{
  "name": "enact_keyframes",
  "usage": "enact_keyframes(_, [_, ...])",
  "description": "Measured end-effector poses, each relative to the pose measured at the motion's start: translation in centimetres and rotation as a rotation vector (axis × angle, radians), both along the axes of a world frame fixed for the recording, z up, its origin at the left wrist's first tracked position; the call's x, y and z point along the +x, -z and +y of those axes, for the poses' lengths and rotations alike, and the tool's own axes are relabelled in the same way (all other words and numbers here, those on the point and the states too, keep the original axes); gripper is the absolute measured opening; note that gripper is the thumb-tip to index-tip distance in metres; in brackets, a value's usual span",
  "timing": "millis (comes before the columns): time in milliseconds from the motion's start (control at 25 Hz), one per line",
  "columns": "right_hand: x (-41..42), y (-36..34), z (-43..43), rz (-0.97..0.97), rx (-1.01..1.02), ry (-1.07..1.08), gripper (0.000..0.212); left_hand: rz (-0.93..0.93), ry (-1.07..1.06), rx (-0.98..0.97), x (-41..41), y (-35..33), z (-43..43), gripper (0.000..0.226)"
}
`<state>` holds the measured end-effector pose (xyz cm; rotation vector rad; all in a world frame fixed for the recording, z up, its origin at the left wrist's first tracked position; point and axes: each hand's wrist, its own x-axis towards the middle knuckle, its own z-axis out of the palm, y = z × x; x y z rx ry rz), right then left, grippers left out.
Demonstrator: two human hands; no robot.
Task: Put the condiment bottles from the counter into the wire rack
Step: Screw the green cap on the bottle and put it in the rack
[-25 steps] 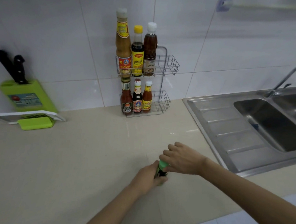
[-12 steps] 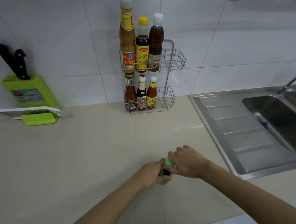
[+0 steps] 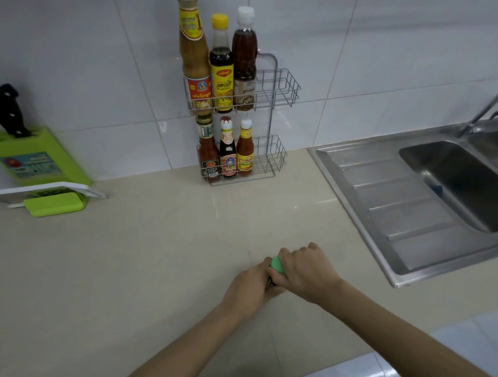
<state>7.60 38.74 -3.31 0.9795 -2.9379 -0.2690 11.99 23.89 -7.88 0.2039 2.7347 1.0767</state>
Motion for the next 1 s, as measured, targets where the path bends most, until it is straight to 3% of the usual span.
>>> enact_keyframes(160, [0.4, 0.9, -0.3, -0.032, -0.025, -0.01, 0.08, 0.014, -0.033, 0.028, 0.3, 0.4, 0.3, 0.034])
enact_keyframes(280, [1.1, 0.2, -0.4, -0.078, 0.044, 0.054, 0.067, 0.034, -0.078, 0.044, 0.7, 0.4, 0.6, 0.028])
enact_keyframes(440, [1.6, 0.1, 0.9, -0.175, -0.237, 0.284, 0.051, -0.035, -0.119, 0.152, 0.5, 0.0, 1.5, 0.022])
enact_keyframes(560, [1.4, -1.3, 2.4, -0.375, -0.374, 0.299, 0.048, -0.129, -0.053, 0.271, 0.1, 0.5, 1.3, 0.049])
enact_keyframes(640, [0.8, -2.3, 3.4, -0.438, -0.511, 0.33, 0.049, -0.189, -0.098, 0.36, 0.3, 0.3, 1.0, 0.047])
enact_keyframes(800, [-0.9, -3.9, 2.9, -0.48, -0.667, 0.456, 0.032, -0.086, -0.224, 0.383, -0.8, -1.1, 0.4, 0.036])
enact_keyframes(1000, [-2.9, -5.2, 1.4, -0.484, -0.822, 0.545, 0.042, -0.039, -0.141, 0.351, -2.3, -3.1, -1.2, 0.048])
